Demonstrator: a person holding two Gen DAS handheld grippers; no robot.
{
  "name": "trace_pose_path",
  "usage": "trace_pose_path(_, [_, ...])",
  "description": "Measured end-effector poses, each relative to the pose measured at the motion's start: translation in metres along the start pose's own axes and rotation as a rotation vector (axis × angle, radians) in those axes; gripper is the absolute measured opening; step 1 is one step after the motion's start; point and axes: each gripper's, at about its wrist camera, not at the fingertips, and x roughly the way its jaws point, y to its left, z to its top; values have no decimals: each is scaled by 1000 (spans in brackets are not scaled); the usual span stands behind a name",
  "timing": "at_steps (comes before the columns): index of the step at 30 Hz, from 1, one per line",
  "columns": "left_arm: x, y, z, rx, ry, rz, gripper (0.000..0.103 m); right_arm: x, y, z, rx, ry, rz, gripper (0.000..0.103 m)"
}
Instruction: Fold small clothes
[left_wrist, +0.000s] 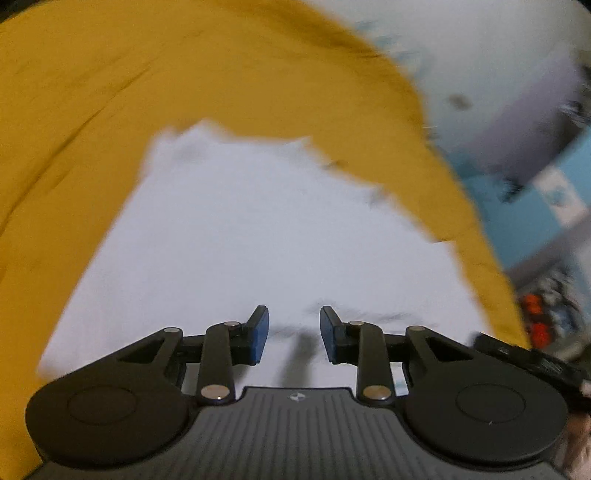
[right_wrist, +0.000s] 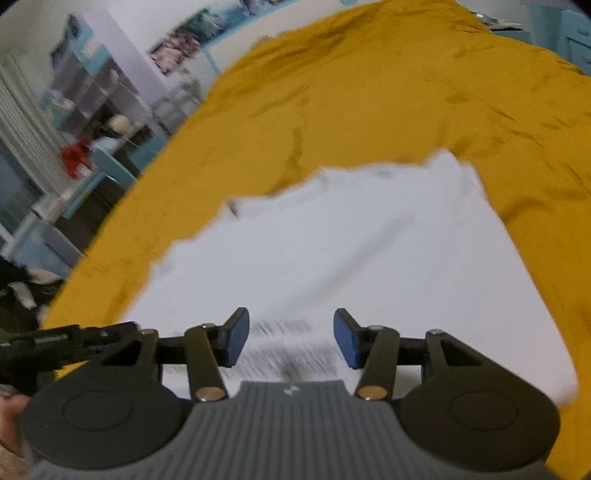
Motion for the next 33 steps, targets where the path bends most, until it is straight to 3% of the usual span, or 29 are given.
trace_pose_path(2, [-3, 17, -8, -64, 10, -27, 21, -3, -26, -12, 74, 24, -36, 41])
trace_pose_path(5, [-14, 30, -17, -75, 5, -16, 20, -17, -55, -25, 182, 31, 10, 38])
trace_pose_path(8, [-20, 40, -24, -64, 4, -5, 16, -31, -68, -31, 190, 12, -48, 38])
trace_pose_path(13, [-32, 48, -27, -104, -1, -6, 10, -38, -85, -32, 279, 14, -33, 34])
trace_pose_path(15, [-39, 36, -23, -81, -14, 18, 17, -40, -75, -28, 263, 11, -51, 35])
trace_pose_path(16, [-40, 29, -24, -60, -26, 18, 19, -44, -66, -27, 245, -6, -56, 41])
trace_pose_path(18, [-49, 11, -24, -6, -63, 11, 33, -46, -49, -24, 194, -29, -28, 50])
trace_pose_path(20, [-53, -5, -24, 45, -83, 23, 37, -47, -38, -27, 142, -23, -36, 58])
trace_pose_path(23, [-49, -13, -24, 77, -87, 38, 38, -39, -46, -27, 157, 1, -96, 58])
trace_pose_path(28, [-42, -9, -25, 69, -73, 32, 38, -42, -77, -33, 285, 5, -53, 52])
trace_pose_path(33, [-30, 3, -26, 47, -36, 58, 39, -42, -73, -31, 289, 14, -86, 52])
